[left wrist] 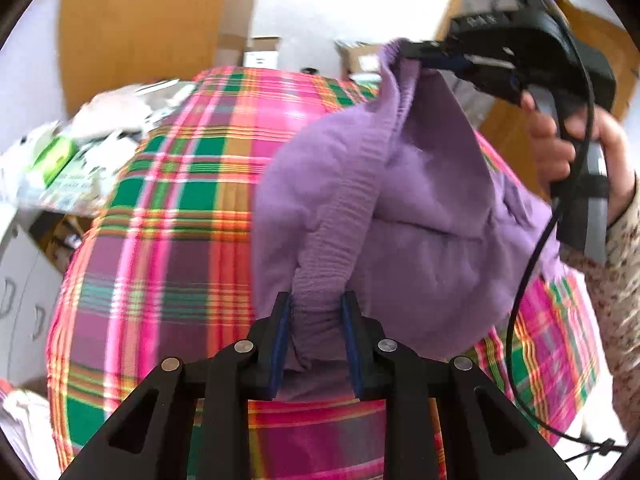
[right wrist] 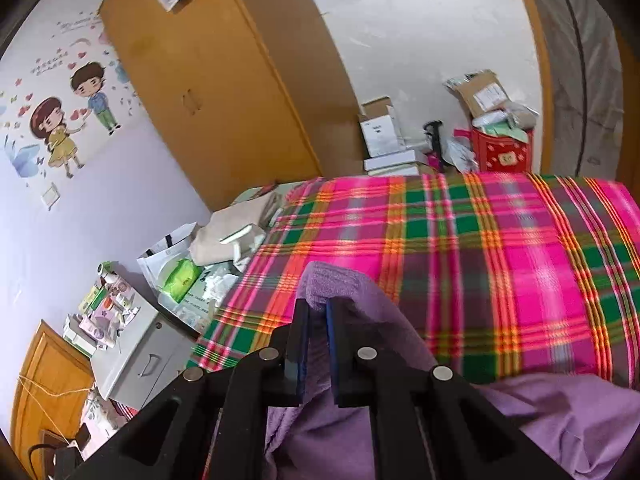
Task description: Fold clothes
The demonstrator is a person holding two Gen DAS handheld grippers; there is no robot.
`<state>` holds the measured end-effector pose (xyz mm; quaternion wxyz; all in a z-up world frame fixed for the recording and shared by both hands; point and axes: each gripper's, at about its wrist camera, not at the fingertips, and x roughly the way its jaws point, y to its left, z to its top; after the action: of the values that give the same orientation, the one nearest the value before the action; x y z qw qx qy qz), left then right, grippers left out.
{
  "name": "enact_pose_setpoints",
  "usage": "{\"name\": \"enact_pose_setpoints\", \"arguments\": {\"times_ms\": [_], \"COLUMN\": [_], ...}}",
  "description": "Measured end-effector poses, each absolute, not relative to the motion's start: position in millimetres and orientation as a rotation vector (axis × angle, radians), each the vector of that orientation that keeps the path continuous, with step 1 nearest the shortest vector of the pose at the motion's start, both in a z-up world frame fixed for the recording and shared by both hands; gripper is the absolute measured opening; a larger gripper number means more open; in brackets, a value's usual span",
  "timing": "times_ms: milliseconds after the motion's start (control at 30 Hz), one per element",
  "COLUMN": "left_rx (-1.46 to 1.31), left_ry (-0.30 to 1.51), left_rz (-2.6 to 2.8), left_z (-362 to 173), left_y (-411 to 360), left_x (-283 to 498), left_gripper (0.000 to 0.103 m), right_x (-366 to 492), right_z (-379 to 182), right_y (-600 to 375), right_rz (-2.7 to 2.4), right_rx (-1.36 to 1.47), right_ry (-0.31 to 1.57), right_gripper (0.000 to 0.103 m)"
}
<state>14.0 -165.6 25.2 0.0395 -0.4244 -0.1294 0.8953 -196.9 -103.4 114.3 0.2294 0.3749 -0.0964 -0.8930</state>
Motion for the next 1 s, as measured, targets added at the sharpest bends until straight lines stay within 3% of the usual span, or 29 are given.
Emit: {"name": "enact_pose_setpoints", "arguments": {"times_ms": [333,933,1000], "left_rx": [-1.259,-1.255,-1.263], "left_ry": [-0.711,-0.965,-1.004], "left_rz": [2.787,2.689,2.667], "left_z": [21.8,0.9,-1.9], "left_y": [-236.0,-264.0,-267.1], "left_x": [34.5,61.7,62.7], "left_gripper": [0.025,0.025,0.026], "right_x": [-205.5,-238.9,-238.4], "right_z": [119.8,60.3,53.1], "right_y": [-189.1,-281.1,-281.9], "right_rz": [-2.385,-2.236,-2.212], "right_rx": [0.984,1.136,1.171], "right_ry": [-0.116,-0.032,-0.030], "right_gripper": [0.008,0.008,0.012]}}
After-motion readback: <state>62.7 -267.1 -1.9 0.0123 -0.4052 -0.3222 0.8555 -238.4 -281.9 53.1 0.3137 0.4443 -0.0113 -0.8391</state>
